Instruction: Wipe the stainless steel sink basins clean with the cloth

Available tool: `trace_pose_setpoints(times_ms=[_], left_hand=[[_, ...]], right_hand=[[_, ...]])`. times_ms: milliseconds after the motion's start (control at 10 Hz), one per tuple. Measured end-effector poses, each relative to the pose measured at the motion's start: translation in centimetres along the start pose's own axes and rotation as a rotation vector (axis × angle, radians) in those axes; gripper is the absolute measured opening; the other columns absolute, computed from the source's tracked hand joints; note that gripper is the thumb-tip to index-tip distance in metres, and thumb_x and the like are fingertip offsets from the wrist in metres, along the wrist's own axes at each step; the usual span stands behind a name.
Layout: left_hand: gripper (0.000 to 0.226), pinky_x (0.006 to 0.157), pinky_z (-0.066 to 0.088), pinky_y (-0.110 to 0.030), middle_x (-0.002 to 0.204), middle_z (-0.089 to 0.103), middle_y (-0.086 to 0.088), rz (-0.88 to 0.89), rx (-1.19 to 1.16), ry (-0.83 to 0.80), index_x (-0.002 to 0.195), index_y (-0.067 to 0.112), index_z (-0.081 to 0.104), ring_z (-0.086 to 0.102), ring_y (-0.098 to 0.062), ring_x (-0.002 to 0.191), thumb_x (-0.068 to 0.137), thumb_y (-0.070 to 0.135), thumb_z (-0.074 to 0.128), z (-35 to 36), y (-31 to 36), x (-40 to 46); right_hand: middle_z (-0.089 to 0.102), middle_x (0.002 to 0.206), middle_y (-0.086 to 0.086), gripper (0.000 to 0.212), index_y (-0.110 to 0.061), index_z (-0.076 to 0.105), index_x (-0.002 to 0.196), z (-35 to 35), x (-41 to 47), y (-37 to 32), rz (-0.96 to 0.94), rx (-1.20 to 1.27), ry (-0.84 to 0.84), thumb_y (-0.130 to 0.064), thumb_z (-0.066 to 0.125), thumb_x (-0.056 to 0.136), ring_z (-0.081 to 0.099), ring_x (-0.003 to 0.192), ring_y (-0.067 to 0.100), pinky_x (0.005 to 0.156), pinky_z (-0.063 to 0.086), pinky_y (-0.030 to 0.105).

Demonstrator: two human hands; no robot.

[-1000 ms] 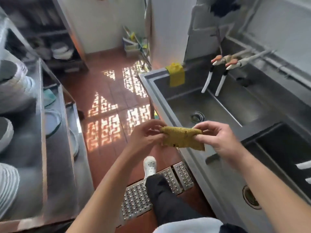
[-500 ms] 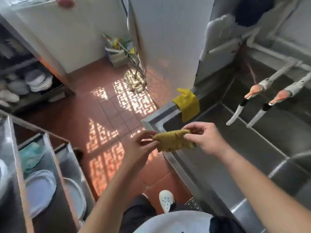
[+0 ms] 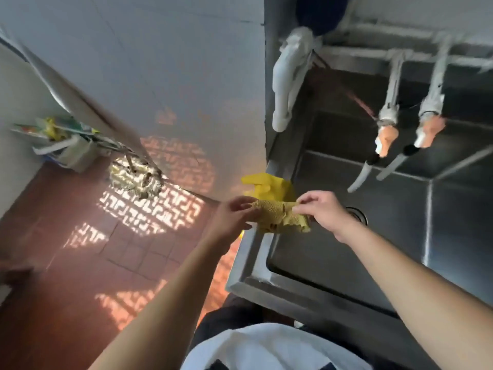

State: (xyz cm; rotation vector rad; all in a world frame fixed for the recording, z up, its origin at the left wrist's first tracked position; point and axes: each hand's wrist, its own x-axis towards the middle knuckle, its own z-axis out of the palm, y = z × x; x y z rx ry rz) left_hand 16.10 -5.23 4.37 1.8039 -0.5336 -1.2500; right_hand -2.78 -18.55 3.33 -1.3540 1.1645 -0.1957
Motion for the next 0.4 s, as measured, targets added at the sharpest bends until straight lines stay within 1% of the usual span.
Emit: trace_pose_setpoints(times_ms=[100,200,300,400], left_hand=[[0.005,0.054,0.043,-0.022,0.076,0.067,-0.002,-0.069,-0.045,-0.076,0.094,0.013,0.068,0.063,-0.016,0.063,0.091,0.015,0.065,-0.7,1.8,3.3],[0.028,0.067,0.054,-0.032,0.101,0.065,-0.009,-0.277,0.029,-0.090,0.114,0.020,0.059,0.067,-0.026,0.079,0.098,0.042,0.055,-1.9,2.0,7.8],[0.044,0.084,0.056,-0.043,0.114,0.063,-0.011,-0.328,0.092,-0.133,0.124,0.019,0.056,0.068,-0.031,0.096,0.096,0.051,0.053,-2.6,1.7,9.2],[0.023,0.090,0.053,-0.043,0.114,0.068,-0.010,-0.270,0.076,-0.222,0.112,0.025,0.063,0.068,-0.028,0.098,0.098,0.041,0.055,-3.0,1.2,9.3]], right_hand=[[0.072,0.088,0.005,0.016,-0.007,0.074,0.094,0.4,2.4,-1.3,0.106,0.017,0.012,-0.019,0.075,0.084,0.063,0.086,0.018,0.078,0.048,0.028],[0.057,0.133,-0.002,0.051,-0.022,0.053,0.135,1.3,4.4,-1.3,0.420,-0.030,0.060,-0.054,0.051,0.095,0.054,0.123,0.027,0.101,0.041,0.046],[0.058,0.131,0.005,0.057,-0.018,0.052,0.134,2.3,4.7,-0.5,0.492,0.042,0.213,-0.059,0.041,0.096,0.061,0.110,0.030,0.098,0.045,0.049],[0.060,0.118,0.002,0.049,-0.022,0.054,0.132,3.1,3.5,0.2,0.413,0.104,0.246,-0.055,0.045,0.097,0.065,0.101,0.026,0.094,0.050,0.046]])
